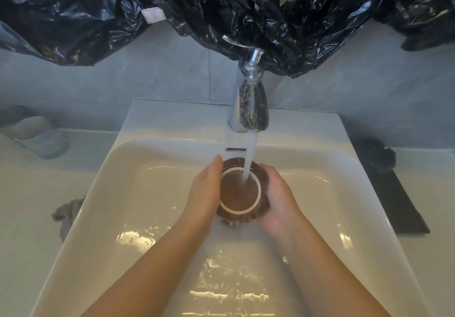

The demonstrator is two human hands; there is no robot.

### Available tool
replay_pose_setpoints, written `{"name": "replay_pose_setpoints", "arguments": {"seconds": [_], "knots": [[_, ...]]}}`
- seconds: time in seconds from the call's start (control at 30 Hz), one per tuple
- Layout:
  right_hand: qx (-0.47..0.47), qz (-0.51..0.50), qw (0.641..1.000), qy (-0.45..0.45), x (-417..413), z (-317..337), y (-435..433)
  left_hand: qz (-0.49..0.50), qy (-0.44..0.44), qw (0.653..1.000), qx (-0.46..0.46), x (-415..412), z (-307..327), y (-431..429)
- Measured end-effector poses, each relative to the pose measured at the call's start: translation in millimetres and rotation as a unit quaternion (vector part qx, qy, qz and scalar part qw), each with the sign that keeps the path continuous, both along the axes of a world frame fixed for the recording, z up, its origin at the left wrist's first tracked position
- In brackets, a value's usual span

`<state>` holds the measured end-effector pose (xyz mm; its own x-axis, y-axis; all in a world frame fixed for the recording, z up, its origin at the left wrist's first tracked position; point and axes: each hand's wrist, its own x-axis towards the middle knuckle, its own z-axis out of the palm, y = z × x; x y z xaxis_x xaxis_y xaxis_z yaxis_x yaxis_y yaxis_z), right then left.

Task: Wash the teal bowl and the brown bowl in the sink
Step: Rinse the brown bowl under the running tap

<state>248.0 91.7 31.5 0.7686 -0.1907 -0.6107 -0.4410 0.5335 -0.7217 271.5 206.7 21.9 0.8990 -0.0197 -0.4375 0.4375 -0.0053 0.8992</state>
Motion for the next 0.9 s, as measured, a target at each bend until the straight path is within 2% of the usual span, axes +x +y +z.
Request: {"name": "replay_pose_setpoints", "arguments": {"seconds": [0.1,0.17,0.2,0.27,0.33,0.4,0.53,0.67,0.83,0.9], "knots": [[-0.100,0.015,0.994,-0.038,-4,5,8,0.049,0.103,0.986,-0.125,1,0,2],[-0.180,0.017,0.981,-0.065,-2,6,11,0.055,0.135,0.969,-0.201,1,3,4],[-0.203,0.013,0.976,-0.076,-1,5,12,0.039,0.128,0.966,-0.220,-1,4,3],[-0.222,0.004,0.971,-0.093,-1,4,11,0.001,0.050,0.982,-0.185,-6,-1,0],[-0.194,-0.014,0.976,-0.099,0,5,10,-0.020,-0.071,0.993,-0.088,-9,-3,-2],[-0.122,-0.046,0.988,-0.082,0,6,8,-0.067,-0.165,0.984,-0.026,-11,-4,-1],[0.015,-0.107,0.993,-0.048,0,5,-1,-0.159,-0.250,0.954,0.035,-5,-9,3],[0.105,-0.121,0.987,-0.006,3,3,-7,-0.181,-0.236,0.955,-0.004,-3,3,2],[0.085,-0.086,0.993,-0.019,3,0,2,-0.044,-0.159,0.982,0.090,-3,6,1],[0.061,-0.064,0.995,-0.035,0,0,7,0.042,-0.057,0.997,0.018,3,4,3]]}}
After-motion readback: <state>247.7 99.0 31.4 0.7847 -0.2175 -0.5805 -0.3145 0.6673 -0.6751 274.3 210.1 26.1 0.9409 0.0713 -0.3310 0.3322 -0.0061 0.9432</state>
